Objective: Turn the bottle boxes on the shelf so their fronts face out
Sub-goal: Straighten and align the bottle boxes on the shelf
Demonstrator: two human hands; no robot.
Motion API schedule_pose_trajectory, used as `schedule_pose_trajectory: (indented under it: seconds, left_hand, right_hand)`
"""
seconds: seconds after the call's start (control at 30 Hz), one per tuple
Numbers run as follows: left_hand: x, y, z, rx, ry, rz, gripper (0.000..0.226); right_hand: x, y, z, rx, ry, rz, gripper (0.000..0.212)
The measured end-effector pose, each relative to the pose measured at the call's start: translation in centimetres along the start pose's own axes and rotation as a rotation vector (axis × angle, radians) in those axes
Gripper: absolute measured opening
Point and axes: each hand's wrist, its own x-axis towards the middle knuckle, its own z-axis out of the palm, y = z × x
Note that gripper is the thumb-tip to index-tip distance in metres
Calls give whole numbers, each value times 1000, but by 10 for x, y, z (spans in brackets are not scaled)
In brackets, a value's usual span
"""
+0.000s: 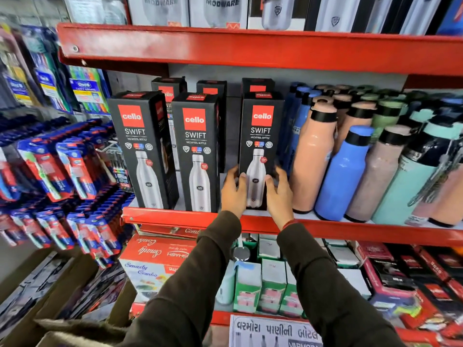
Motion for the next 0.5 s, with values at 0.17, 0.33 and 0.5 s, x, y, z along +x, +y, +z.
schedule_pose_trajectory:
  seconds: [0.17,0.33,0.5]
  left_hand:
    - [-21,-3,-9,33,18,59,41]
    - [-40,-1,-13,60,16,110,37]
    - [-43,0,-15,119,24,115,38]
  right_hand:
    - [-24,-4,-11,69,-18,-51,39]
    - [-39,-7,-18,68,-32,-75,37]
    - [-41,-4,-19,37,-42,-69,37]
